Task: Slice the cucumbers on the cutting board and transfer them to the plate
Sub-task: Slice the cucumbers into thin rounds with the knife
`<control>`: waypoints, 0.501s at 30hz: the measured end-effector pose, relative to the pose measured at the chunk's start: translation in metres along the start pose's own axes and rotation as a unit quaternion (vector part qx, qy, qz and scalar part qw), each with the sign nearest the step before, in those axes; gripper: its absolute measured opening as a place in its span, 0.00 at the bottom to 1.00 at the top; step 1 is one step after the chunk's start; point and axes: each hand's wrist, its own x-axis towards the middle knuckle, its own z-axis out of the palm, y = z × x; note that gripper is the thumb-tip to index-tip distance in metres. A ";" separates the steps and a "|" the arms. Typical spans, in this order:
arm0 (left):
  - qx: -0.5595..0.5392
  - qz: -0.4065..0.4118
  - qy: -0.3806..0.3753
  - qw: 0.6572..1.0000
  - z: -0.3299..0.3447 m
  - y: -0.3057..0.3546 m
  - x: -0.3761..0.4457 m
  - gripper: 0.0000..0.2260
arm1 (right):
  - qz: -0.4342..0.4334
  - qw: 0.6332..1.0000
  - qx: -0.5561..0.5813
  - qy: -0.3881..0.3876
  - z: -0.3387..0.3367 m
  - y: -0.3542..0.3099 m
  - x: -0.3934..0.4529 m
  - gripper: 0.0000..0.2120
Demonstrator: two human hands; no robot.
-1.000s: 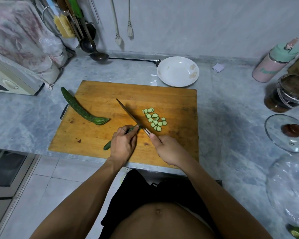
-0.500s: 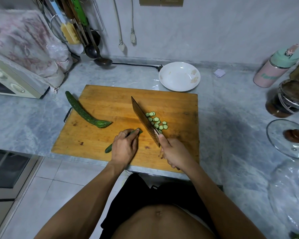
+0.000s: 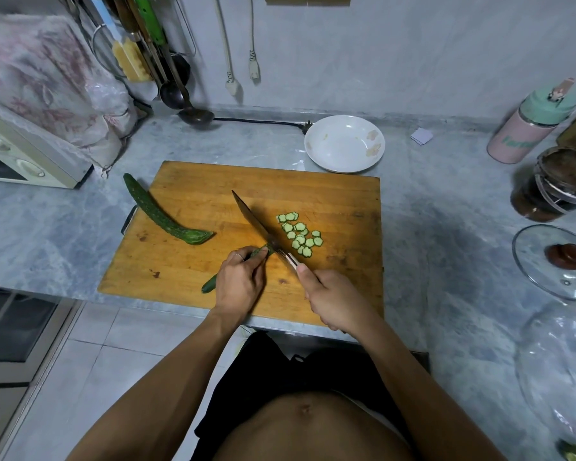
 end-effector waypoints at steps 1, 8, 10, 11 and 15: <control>-0.001 0.001 -0.001 1.000 0.000 0.000 0.000 0.14 | 0.001 1.000 -0.001 0.000 0.000 0.000 -0.001 0.27; -0.005 -0.003 -0.005 1.000 -0.001 0.002 0.001 0.14 | -0.008 1.000 -0.011 -0.007 -0.001 -0.003 -0.003 0.27; -0.007 -0.004 -0.004 1.000 -0.002 0.002 0.001 0.14 | -0.012 1.000 -0.016 -0.010 0.000 -0.003 -0.003 0.27; -0.006 -0.005 -0.005 1.000 -0.002 0.002 0.001 0.14 | -0.014 1.000 -0.021 -0.012 0.000 -0.004 -0.003 0.27; -0.002 -0.009 -0.011 1.000 -0.002 0.003 0.002 0.15 | -0.015 1.000 -0.007 -0.013 0.002 -0.005 0.000 0.26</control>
